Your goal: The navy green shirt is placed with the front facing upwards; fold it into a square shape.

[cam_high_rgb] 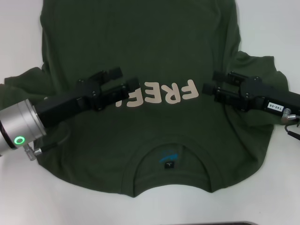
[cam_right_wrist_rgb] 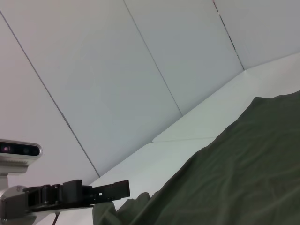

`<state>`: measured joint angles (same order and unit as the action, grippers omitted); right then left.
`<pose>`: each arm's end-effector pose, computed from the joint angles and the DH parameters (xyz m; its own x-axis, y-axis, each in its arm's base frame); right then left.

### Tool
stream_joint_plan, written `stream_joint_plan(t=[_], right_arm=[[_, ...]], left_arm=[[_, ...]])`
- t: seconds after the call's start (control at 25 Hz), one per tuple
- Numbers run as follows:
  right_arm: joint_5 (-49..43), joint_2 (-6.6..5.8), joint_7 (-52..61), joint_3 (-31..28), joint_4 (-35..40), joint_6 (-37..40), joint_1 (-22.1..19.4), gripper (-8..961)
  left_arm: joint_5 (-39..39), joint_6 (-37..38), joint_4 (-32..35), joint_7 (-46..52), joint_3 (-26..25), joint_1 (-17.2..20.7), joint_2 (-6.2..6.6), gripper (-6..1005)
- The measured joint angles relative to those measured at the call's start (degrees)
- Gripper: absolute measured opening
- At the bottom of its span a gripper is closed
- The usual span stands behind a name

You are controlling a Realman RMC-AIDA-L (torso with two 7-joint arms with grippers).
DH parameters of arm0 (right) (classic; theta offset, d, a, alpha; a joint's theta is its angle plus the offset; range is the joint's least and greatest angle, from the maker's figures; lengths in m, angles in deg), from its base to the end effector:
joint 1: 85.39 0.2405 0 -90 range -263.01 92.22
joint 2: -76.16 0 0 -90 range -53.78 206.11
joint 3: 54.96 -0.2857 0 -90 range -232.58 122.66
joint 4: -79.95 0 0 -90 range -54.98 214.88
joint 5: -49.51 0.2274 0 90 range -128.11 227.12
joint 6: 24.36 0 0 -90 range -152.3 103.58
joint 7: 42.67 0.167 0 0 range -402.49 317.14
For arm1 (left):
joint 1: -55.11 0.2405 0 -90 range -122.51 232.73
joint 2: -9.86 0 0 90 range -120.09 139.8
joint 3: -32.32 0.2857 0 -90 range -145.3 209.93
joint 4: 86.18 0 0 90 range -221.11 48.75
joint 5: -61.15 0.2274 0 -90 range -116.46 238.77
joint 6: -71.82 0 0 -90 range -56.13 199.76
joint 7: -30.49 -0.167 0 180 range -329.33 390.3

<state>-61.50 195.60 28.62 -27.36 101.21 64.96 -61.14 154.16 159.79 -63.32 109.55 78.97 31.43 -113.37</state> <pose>0.3304 0.3143 -0.0574 0.5415 -0.4485 -0.7110 -0.6833 -0.7276 -0.0614 -0.2837 0.3149 -0.0897 0.4194 0.5184 0.7453 0.6808 -0.7227 0.1196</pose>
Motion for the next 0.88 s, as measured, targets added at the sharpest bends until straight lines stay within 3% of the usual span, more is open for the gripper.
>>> stream_joint_plan(t=[0.4,0.64,0.88], right_arm=[[0.0,0.00,0.1,0.0,0.1,-0.2,0.4,727],[0.0,0.00,0.3,0.0,0.1,-0.3,0.6,727],[0.3,0.00,0.5,-0.1,0.1,-0.5,0.8,727]], left_arm=[[-0.1,0.0,0.1,0.1,-0.1,0.1,-0.11,901],[-0.4,-0.6,0.0,0.3,-2.8,0.7,0.22,900],[-0.2,-1.2,0.3,2.5,-4.5,1.8,2.69,900]])
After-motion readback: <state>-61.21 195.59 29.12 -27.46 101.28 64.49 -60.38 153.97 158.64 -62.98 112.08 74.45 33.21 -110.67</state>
